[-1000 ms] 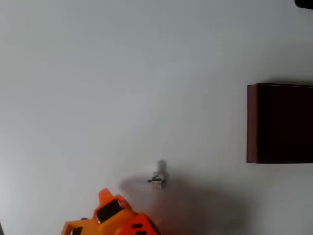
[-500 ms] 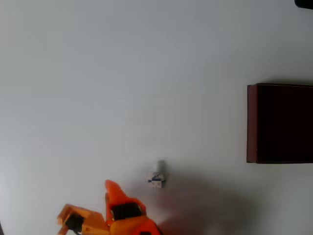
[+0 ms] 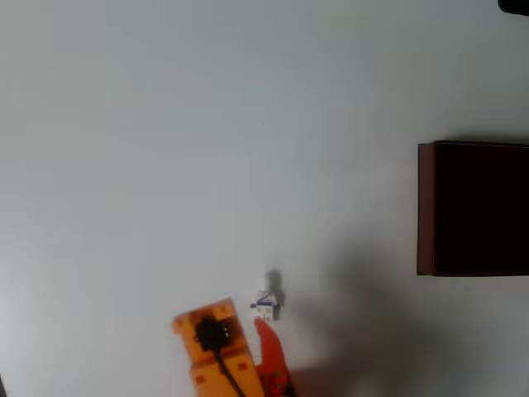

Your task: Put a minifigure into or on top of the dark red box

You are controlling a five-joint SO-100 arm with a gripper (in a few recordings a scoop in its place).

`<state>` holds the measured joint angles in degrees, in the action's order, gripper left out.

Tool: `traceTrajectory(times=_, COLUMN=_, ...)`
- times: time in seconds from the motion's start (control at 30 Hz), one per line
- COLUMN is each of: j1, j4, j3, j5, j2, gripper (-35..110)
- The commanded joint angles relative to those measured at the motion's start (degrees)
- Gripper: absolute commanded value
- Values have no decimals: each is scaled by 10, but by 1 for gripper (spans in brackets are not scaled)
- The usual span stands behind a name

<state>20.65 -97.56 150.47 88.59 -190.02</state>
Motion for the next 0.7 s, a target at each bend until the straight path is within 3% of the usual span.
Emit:
traceTrajectory(times=0.0, j1=-1, j4=-10, j3=-7, j5=76, j2=54, gripper=20)
traceTrajectory(times=0.27, j1=-15, j4=-10, j3=4, j5=165, j2=156, gripper=19)
traceTrajectory(times=0.67, j1=-102, j4=8, j3=47, j5=163, j2=151, gripper=23)
